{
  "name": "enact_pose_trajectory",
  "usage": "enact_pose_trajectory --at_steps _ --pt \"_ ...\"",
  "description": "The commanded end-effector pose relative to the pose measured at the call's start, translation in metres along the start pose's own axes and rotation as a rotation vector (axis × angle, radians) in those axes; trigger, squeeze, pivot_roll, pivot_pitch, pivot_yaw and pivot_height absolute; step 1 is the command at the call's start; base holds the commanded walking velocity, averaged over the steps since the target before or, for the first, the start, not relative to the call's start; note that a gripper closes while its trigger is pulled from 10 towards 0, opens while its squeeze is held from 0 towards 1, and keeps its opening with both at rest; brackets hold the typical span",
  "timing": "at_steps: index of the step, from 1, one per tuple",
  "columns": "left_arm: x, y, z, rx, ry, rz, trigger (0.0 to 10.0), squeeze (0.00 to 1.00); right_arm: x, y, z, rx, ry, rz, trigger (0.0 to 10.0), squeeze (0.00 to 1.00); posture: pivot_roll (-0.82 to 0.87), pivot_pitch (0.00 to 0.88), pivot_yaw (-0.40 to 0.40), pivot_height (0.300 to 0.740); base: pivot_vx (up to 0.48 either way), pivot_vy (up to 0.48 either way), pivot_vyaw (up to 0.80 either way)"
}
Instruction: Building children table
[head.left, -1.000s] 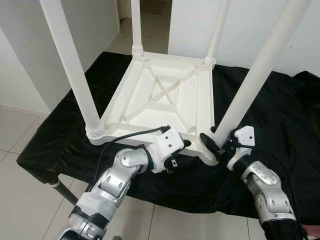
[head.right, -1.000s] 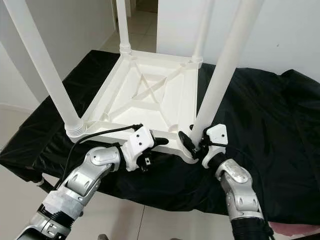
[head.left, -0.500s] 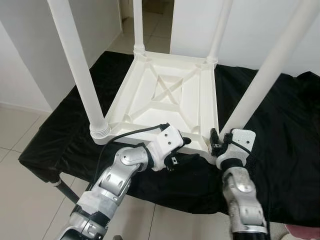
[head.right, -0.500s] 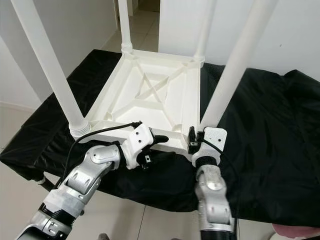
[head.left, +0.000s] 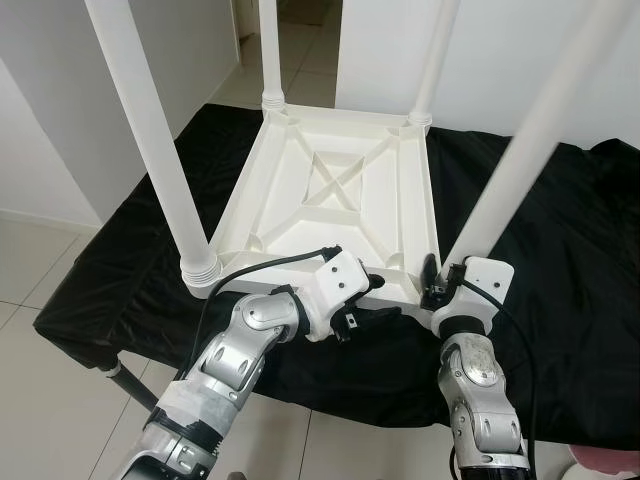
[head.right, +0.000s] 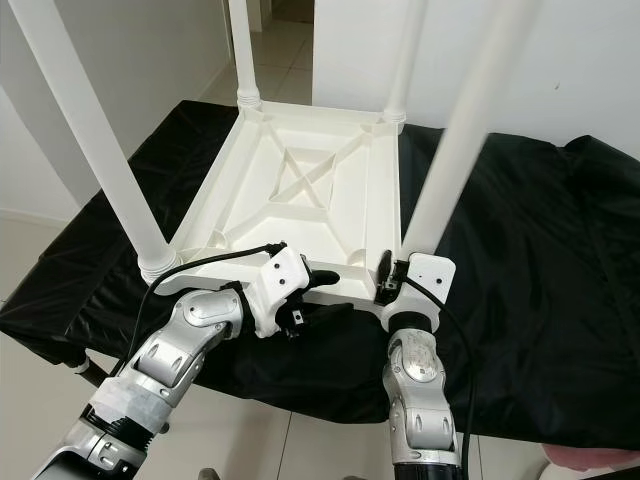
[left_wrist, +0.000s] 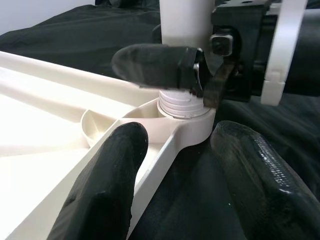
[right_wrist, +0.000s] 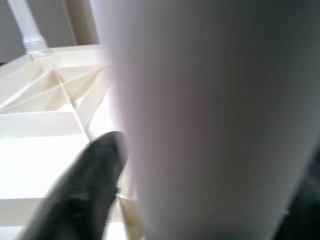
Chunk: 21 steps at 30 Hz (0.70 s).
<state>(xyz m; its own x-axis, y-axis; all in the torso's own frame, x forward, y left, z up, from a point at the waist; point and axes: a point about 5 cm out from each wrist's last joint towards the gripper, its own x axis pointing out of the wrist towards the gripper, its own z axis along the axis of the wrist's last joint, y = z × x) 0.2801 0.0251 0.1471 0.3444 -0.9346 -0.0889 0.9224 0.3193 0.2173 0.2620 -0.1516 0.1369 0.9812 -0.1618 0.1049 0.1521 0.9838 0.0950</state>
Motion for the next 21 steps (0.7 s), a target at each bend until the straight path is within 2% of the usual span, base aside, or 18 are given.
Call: enact_pose_trajectory --at_steps 1,7,10,15,16,21 --pt "-0.001 0.004 0.002 -0.007 -0.007 0.025 10.0 0.0 -0.005 0.006 -0.001 0.044 0.006 -0.001 10.0 1.0 -0.13 0.0 0.015 0.74 0.0 0.0 0.0" --pt "-0.003 0.002 -0.001 -0.011 -0.006 0.027 10.0 0.0 -0.005 0.002 0.001 0.053 -0.014 0.003 10.0 1.0 -0.13 0.0 0.008 0.74 0.0 0.0 0.0" --pt "-0.005 0.002 0.0 -0.049 -0.041 0.065 10.0 0.0 -0.01 -0.003 0.002 0.06 -0.039 0.037 10.0 1.0 -0.13 0.0 0.005 0.74 0.0 0.0 0.0" --pt "-0.009 -0.001 -0.005 -0.053 -0.023 0.051 10.0 0.0 -0.014 -0.009 0.003 0.083 -0.05 0.059 10.0 1.0 -0.13 0.0 0.004 0.74 0.0 0.0 0.0" --pt "-0.011 -0.002 -0.006 -0.054 -0.012 0.039 10.0 0.0 -0.017 -0.013 0.003 0.09 -0.054 0.076 10.0 0.0 -0.13 0.0 0.007 0.74 0.0 0.0 0.0" --pt "-0.014 -0.003 -0.007 -0.054 -0.003 0.029 10.0 0.0 -0.02 -0.021 0.006 0.098 -0.071 0.137 10.0 0.0 -0.13 0.0 0.009 0.74 0.0 0.0 0.0"
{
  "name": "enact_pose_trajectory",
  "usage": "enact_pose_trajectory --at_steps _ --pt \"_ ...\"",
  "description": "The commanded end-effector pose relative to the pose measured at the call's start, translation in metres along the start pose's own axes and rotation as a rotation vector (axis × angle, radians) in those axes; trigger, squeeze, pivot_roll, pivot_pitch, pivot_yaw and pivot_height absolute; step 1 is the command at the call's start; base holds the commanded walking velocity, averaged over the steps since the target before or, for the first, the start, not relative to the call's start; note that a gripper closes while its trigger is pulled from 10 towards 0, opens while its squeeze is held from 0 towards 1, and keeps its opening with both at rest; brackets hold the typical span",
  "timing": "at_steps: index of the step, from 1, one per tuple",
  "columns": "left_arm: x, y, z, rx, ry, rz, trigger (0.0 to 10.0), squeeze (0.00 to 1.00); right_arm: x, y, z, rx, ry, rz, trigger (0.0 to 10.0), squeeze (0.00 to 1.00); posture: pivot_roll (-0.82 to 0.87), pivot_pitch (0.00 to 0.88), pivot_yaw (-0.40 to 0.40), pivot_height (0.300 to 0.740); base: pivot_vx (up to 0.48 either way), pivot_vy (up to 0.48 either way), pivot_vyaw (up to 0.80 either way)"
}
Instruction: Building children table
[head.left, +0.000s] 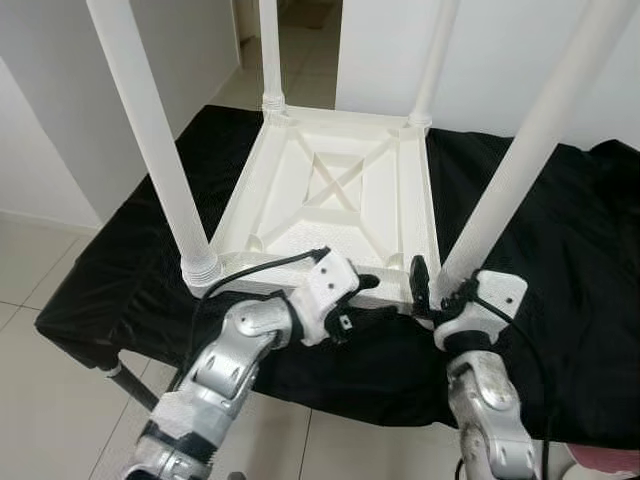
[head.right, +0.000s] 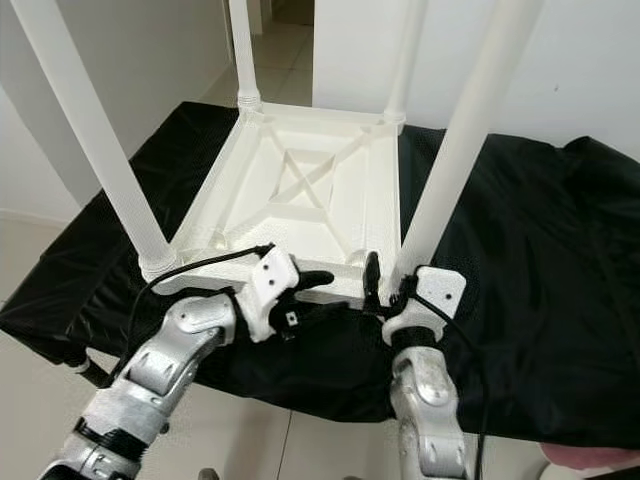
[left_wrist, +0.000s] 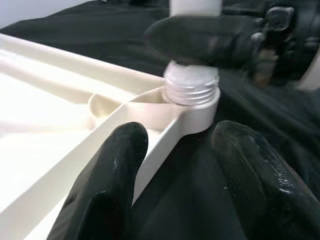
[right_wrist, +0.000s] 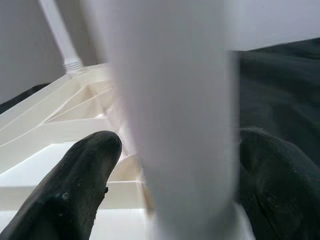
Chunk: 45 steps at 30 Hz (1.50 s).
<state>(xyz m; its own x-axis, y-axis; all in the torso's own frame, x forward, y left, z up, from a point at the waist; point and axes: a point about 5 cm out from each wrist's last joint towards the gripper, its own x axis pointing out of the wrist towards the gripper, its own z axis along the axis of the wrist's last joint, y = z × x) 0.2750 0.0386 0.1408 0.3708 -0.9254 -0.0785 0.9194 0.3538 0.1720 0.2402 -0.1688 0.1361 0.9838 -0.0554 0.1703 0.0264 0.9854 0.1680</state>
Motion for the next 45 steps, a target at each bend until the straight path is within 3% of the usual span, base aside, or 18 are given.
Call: enact_pose_trajectory --at_steps 1,8,15,20,25,34,42,45 --pt "-0.001 -0.001 0.001 -0.009 0.001 -0.002 10.0 0.0 -0.001 -0.004 0.004 -0.004 -0.023 0.052 10.0 0.0 -0.13 0.0 0.009 0.74 0.0 0.0 0.0" --pt "-0.001 -0.005 -0.001 -0.033 -0.008 -0.025 10.0 0.0 0.003 -0.016 0.002 -0.049 -0.025 0.14 10.0 0.0 -0.13 0.0 0.007 0.74 0.0 0.0 0.0" --pt "-0.004 -0.005 0.001 -0.049 -0.069 0.001 10.0 0.0 0.001 -0.014 -0.008 -0.057 -0.004 0.166 10.0 0.0 -0.12 0.0 0.006 0.74 0.0 0.0 0.0" --pt "-0.008 0.001 0.005 -0.053 -0.121 0.064 10.0 0.0 -0.002 -0.01 -0.012 -0.046 -0.012 0.196 10.0 0.0 -0.12 0.0 0.015 0.74 0.0 0.0 0.0" --pt "-0.008 0.022 0.005 -0.009 -0.12 0.177 10.0 0.0 -0.005 -0.009 -0.019 -0.07 -0.047 0.236 10.0 0.0 -0.12 0.0 0.009 0.74 0.0 0.0 0.0" --pt "-0.011 0.028 -0.002 -0.073 -0.133 0.253 10.0 0.0 -0.008 -0.013 -0.03 -0.05 -0.038 0.16 10.0 0.0 -0.14 0.0 0.035 0.74 0.0 0.0 0.0" --pt "-0.005 0.03 -0.007 -0.125 -0.161 0.262 10.0 0.0 0.004 -0.016 -0.036 -0.14 -0.076 0.161 10.0 0.0 -0.13 0.0 0.033 0.74 0.0 0.0 0.0" --pt "-0.005 0.036 -0.009 -0.141 -0.15 0.29 10.0 0.0 0.008 -0.02 -0.034 -0.101 -0.088 0.113 10.0 0.0 -0.12 0.0 0.027 0.74 0.0 0.0 0.0"
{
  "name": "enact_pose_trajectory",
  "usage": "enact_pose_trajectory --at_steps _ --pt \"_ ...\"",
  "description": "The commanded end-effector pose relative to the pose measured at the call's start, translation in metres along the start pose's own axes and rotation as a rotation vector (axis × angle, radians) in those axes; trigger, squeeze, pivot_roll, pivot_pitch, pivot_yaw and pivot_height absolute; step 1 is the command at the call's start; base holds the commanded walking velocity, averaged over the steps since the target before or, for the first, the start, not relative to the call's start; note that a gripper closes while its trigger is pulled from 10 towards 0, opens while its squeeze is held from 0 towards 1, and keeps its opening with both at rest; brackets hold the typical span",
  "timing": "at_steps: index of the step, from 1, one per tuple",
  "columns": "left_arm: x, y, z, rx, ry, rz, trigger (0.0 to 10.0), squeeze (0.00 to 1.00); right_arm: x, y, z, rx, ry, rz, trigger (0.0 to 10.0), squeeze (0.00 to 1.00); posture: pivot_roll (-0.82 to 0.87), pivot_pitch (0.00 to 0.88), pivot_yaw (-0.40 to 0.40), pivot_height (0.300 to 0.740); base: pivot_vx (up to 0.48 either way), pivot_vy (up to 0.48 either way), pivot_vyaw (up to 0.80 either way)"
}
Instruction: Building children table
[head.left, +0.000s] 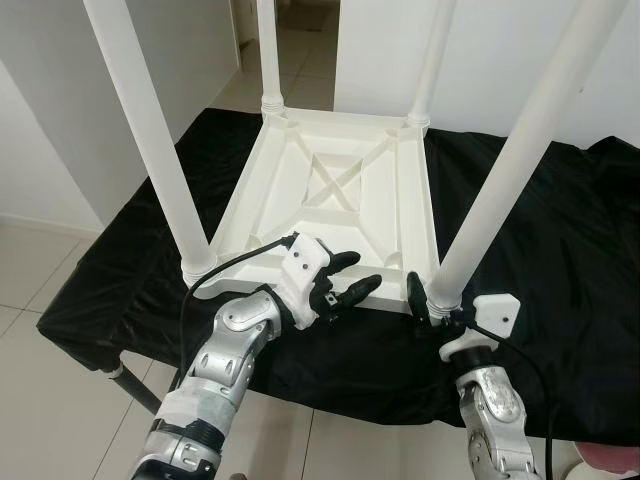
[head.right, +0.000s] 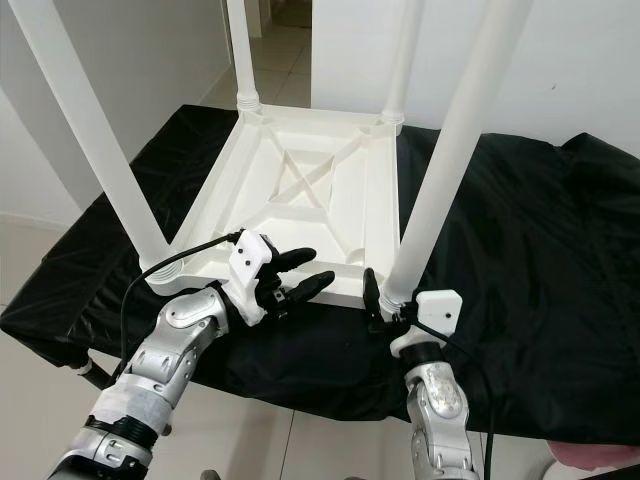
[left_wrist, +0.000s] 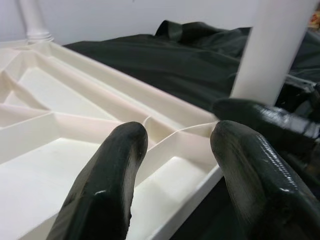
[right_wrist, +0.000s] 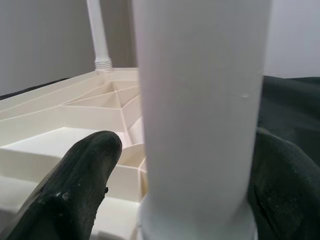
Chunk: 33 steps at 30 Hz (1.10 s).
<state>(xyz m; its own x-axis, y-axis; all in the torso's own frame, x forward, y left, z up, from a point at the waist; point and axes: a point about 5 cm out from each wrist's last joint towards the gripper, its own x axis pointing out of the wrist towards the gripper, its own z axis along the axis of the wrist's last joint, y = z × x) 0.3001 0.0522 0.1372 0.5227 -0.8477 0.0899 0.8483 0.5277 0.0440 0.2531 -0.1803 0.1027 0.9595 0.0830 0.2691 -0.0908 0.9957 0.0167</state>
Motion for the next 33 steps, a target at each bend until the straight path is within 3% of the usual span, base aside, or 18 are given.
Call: enact_pose_trajectory --at_steps 1,8,10,12,19,23,25,27,28,33 --pt "0.0 0.009 0.001 -0.007 -0.007 0.101 10.0 0.0 0.0 -0.003 -0.002 0.019 0.001 -0.036 10.0 0.0 -0.12 0.0 0.027 0.74 0.0 0.0 0.0" --pt "0.001 0.018 0.008 0.07 -0.006 0.164 10.0 0.0 0.01 0.0 0.003 0.048 -0.039 -0.078 10.0 0.0 -0.12 0.0 0.021 0.74 0.0 0.0 0.0" --pt "0.001 0.018 0.008 0.059 -0.004 0.167 10.0 0.0 0.011 0.0 0.004 0.049 -0.049 -0.082 10.0 0.0 -0.12 0.0 0.022 0.74 0.0 0.0 0.0" --pt "0.0 0.019 0.002 -0.03 0.024 0.204 10.0 0.0 0.014 0.003 0.006 0.091 -0.06 -0.061 10.0 0.0 -0.12 0.0 0.023 0.74 0.0 0.0 0.0" --pt "0.0 0.015 -0.003 0.011 0.083 0.202 10.0 0.0 0.018 0.008 0.008 0.108 -0.059 -0.002 10.0 0.0 -0.11 0.0 0.016 0.74 0.0 0.0 0.0" --pt "0.0 0.005 -0.002 0.043 0.083 0.135 10.0 0.0 0.021 0.009 0.01 0.097 -0.055 0.044 10.0 0.0 -0.1 0.0 0.012 0.74 0.0 0.0 0.0" --pt "-0.005 -0.011 -0.007 0.054 0.11 0.025 10.0 0.0 0.021 0.001 0.012 0.058 -0.035 0.109 10.0 0.0 -0.09 0.0 0.012 0.74 0.0 0.0 0.0" --pt "-0.005 -0.011 -0.007 0.054 0.11 0.025 10.0 0.0 0.021 0.001 0.012 0.058 -0.035 0.109 10.0 0.0 -0.09 0.0 0.012 0.74 0.0 0.0 0.0" --pt "-0.009 -0.02 -0.01 0.07 0.13 -0.045 10.0 0.0 0.022 -0.006 0.014 0.033 -0.022 0.145 10.0 0.0 -0.09 0.0 0.008 0.74 0.0 0.0 0.0" --pt "-0.013 -0.031 -0.008 0.123 0.14 -0.167 10.0 0.0 0.022 -0.018 0.016 -0.001 0.018 0.235 10.0 0.0 -0.09 0.0 0.0 0.74 0.0 0.0 0.0"
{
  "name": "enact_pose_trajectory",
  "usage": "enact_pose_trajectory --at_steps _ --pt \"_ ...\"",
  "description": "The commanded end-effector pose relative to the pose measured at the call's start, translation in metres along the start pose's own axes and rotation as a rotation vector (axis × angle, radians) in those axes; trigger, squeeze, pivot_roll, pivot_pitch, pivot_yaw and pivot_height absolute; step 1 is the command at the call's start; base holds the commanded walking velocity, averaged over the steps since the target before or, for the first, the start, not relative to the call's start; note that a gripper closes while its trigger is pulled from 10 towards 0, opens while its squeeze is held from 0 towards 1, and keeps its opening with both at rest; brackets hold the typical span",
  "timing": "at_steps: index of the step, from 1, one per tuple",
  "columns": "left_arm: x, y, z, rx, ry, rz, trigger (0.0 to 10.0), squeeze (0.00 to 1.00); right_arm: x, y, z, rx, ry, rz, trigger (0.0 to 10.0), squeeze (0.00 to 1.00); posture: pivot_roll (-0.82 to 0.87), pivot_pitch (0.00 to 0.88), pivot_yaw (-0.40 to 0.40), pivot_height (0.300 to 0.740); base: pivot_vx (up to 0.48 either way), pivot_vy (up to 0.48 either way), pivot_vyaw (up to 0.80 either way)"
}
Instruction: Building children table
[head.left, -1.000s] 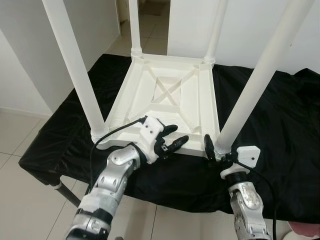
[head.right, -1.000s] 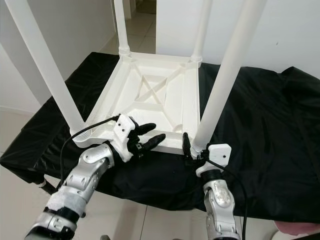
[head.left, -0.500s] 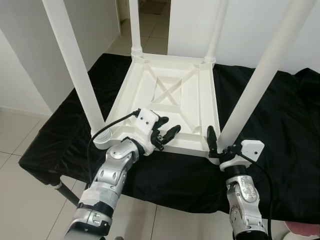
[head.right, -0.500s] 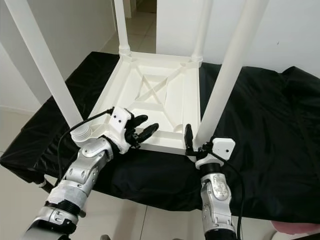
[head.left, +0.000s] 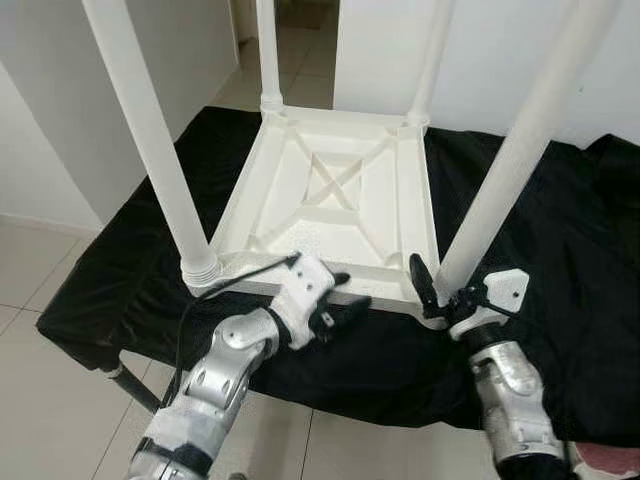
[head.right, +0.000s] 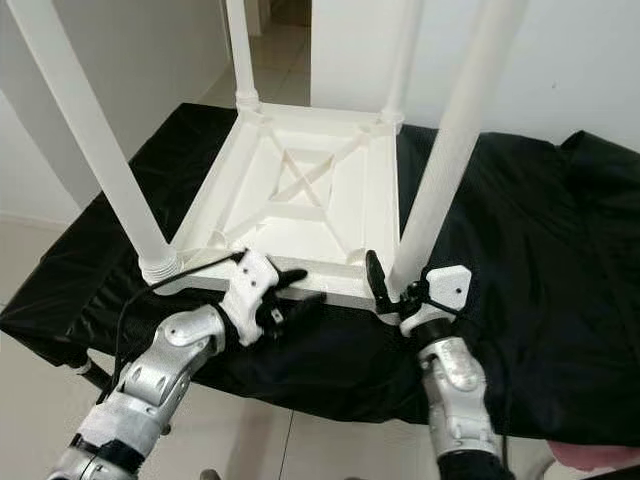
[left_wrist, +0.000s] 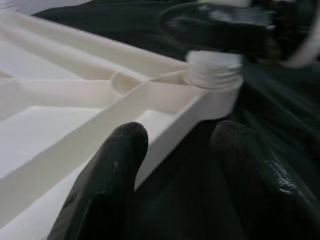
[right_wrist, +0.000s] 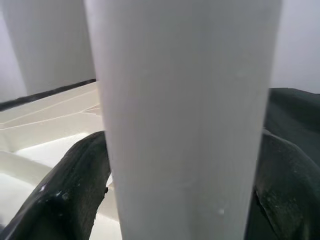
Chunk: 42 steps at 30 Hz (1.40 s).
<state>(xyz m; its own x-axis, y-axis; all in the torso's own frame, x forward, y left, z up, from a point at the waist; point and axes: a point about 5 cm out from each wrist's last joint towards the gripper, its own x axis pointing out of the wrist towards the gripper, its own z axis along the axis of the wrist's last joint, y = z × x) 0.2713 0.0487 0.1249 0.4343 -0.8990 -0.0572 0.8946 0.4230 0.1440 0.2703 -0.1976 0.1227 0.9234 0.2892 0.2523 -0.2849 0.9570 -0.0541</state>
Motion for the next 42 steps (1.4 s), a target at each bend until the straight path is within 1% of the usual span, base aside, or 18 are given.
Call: enact_pose_trajectory --at_steps 1,2,5,8,13,14,15,16,17,18,19,20,31,32,33,35,37,42 --pt "0.001 -0.004 0.002 0.028 0.003 -0.049 10.0 0.0 0.002 0.0 0.001 0.016 0.003 0.025 10.0 0.0 -0.09 0.0 0.0 0.74 0.0 0.0 0.0" --pt "-0.001 -0.005 0.003 0.062 0.024 -0.084 10.0 0.0 0.002 -0.008 0.004 -0.005 0.023 0.075 10.0 0.0 -0.08 0.0 -0.003 0.74 0.0 0.0 0.0" --pt "-0.001 -0.006 0.004 0.081 0.031 -0.092 10.0 0.0 0.002 -0.011 0.005 -0.014 0.03 0.093 10.0 0.0 -0.08 0.0 -0.003 0.74 0.0 0.0 0.0" --pt "0.001 -0.003 0.01 0.07 0.022 -0.083 10.0 0.0 0.004 -0.017 0.007 -0.02 0.039 0.11 10.0 0.0 -0.08 0.0 -0.002 0.74 0.0 0.0 0.0" --pt "0.001 -0.003 0.014 0.071 0.017 -0.086 10.0 0.0 0.003 -0.019 0.006 -0.014 0.067 0.151 9.8 0.0 -0.08 0.0 -0.003 0.74 0.0 0.0 0.0" --pt "0.001 -0.004 0.015 0.076 0.018 -0.094 10.0 0.0 0.003 -0.018 0.003 -0.004 0.089 0.188 6.8 0.0 -0.08 0.0 -0.003 0.74 0.0 0.0 0.0" --pt "0.001 -0.004 0.015 0.076 0.018 -0.094 10.0 0.0 0.003 -0.018 0.003 -0.004 0.089 0.188 6.8 0.0 -0.08 0.0 -0.003 0.74 0.0 0.0 0.0" --pt "0.002 -0.005 0.016 0.079 0.018 -0.099 10.0 0.0 0.002 -0.016 0.0 -0.005 0.11 0.224 6.2 0.0 -0.08 0.0 -0.003 0.74 0.0 0.0 0.0" --pt "0.003 -0.007 0.017 0.076 0.015 -0.114 10.0 0.0 0.002 -0.014 -0.003 0.004 0.13 0.258 4.9 0.0 -0.08 0.0 -0.001 0.74 0.0 0.0 0.0" --pt "0.005 -0.01 0.018 0.08 0.013 -0.127 10.0 0.0 0.003 -0.012 -0.005 0.004 0.141 0.285 2.0 0.0 -0.08 0.0 -0.001 0.74 0.0 0.0 0.0" --pt "0.005 -0.01 0.018 0.08 0.013 -0.127 10.0 0.0 0.003 -0.012 -0.005 0.004 0.141 0.285 2.0 0.0 -0.08 0.0 -0.001 0.74 0.0 0.0 0.0" --pt "0.007 -0.013 0.019 0.091 0.014 -0.144 10.0 0.0 0.005 -0.012 -0.006 0.0 0.148 0.307 0.0 0.0 -0.08 0.0 -0.001 0.74 0.0 0.0 0.0" --pt "0.005 -0.01 0.017 0.108 0.034 -0.133 10.0 0.0 0.006 -0.014 -0.006 -0.008 0.163 0.324 0.0 0.0 -0.07 0.0 -0.005 0.74 0.0 0.0 0.0" --pt "0.005 -0.01 0.017 0.109 0.036 -0.128 10.0 0.0 0.005 -0.013 -0.007 -0.012 0.169 0.318 2.2 0.0 -0.08 0.0 -0.005 0.74 0.0 0.0 0.0" --pt "0.005 -0.011 0.017 0.108 0.038 -0.124 10.0 0.0 0.004 -0.011 -0.008 -0.01 0.172 0.312 10.0 0.0 -0.08 0.0 -0.007 0.74 0.0 0.0 0.0" --pt "0.005 -0.011 0.016 0.105 0.042 -0.118 10.0 0.0 0.003 -0.01 -0.009 -0.007 0.172 0.278 10.0 0.0 -0.08 0.0 -0.009 0.74 0.0 0.0 0.0" --pt "0.005 -0.012 0.014 0.104 0.047 -0.109 10.0 0.0 0.004 -0.007 -0.011 -0.024 0.197 0.157 10.0 0.0 -0.08 0.0 -0.011 0.74 0.0 0.0 0.0" --pt "0.006 -0.012 0.014 0.103 0.048 -0.1 10.0 0.0 0.005 -0.005 -0.012 -0.032 0.207 0.093 10.0 0.0 -0.09 0.0 -0.013 0.74 0.0 0.0 0.0"
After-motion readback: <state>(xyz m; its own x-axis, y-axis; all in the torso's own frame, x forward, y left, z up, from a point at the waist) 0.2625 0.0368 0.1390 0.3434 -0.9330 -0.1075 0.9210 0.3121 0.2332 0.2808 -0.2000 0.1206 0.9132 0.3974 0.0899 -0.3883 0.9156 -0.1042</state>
